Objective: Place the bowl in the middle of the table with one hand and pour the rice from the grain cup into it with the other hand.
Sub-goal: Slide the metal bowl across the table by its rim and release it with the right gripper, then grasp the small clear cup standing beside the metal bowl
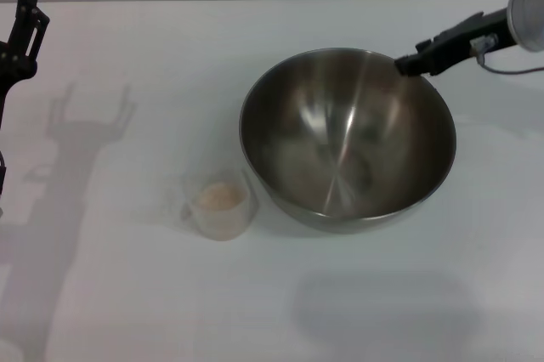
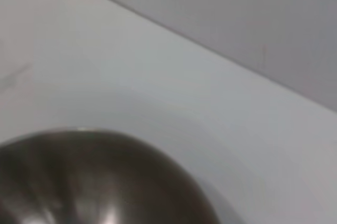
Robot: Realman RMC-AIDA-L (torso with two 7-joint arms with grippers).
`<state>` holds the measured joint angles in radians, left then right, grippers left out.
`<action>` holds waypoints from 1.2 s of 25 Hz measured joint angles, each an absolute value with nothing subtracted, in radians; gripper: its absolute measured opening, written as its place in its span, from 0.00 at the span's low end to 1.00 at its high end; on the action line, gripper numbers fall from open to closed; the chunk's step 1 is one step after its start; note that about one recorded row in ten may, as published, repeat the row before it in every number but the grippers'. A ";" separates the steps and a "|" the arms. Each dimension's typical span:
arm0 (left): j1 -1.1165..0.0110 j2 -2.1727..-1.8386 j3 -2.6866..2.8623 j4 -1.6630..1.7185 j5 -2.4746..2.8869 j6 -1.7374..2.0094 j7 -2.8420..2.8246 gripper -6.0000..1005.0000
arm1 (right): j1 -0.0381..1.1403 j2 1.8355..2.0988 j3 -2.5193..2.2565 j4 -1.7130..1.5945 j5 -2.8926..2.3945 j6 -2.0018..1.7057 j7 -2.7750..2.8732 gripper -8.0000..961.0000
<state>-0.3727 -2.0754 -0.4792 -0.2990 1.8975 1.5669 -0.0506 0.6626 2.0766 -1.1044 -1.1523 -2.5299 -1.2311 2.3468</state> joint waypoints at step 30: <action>-0.367 -2.074 -0.477 -0.292 1.897 1.580 -0.051 0.77 | 0.510 2.092 -1.747 -1.022 -2.485 0.289 2.368 0.43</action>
<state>-0.3666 -2.0739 -0.4770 -0.2923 1.8974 1.5801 -0.0506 0.5097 2.0920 -1.7467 -1.0220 -2.4854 0.2888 2.3681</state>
